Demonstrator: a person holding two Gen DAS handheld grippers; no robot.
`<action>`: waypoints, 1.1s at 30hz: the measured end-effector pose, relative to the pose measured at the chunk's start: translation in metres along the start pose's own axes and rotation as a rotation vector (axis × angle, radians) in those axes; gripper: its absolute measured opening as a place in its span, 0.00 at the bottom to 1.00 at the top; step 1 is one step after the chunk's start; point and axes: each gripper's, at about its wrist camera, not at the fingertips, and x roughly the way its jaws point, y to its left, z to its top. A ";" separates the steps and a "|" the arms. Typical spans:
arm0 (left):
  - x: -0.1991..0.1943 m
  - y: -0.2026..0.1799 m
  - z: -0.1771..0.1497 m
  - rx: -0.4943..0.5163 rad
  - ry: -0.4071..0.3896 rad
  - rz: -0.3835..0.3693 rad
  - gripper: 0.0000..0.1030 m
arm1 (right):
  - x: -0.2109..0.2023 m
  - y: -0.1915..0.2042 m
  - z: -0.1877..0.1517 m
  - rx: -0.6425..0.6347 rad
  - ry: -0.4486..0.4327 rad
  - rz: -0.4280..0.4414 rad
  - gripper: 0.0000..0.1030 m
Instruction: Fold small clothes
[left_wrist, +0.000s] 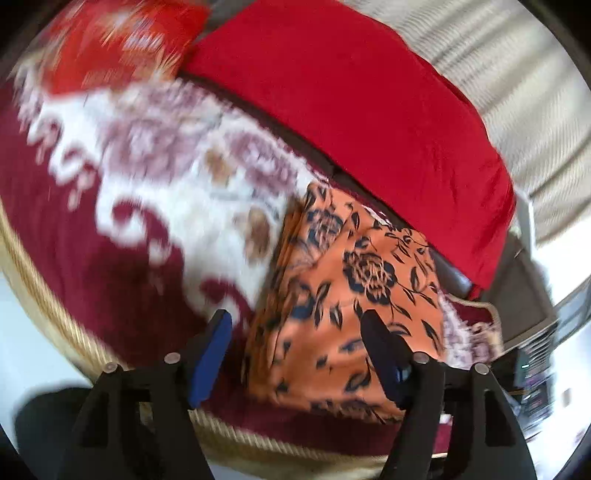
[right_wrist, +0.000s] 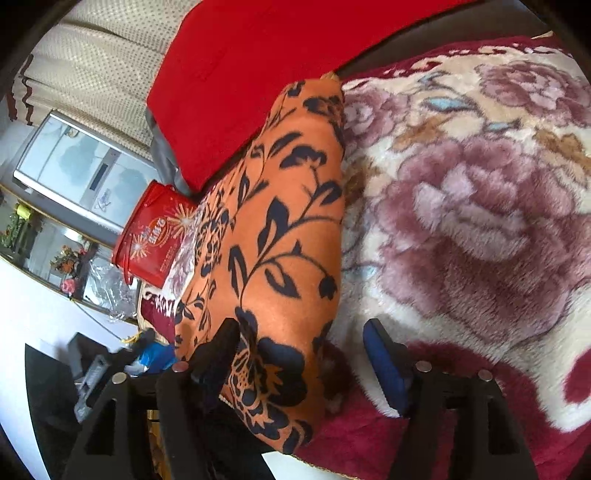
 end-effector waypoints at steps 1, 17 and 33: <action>0.005 -0.004 0.005 0.028 0.004 0.004 0.72 | -0.001 -0.001 0.001 0.005 -0.004 -0.002 0.72; 0.073 -0.024 0.025 0.182 0.084 0.117 0.72 | -0.002 0.000 0.026 0.009 -0.011 -0.023 0.74; 0.111 0.005 0.018 0.042 0.289 -0.082 0.49 | 0.019 0.007 0.056 0.007 -0.017 -0.028 0.74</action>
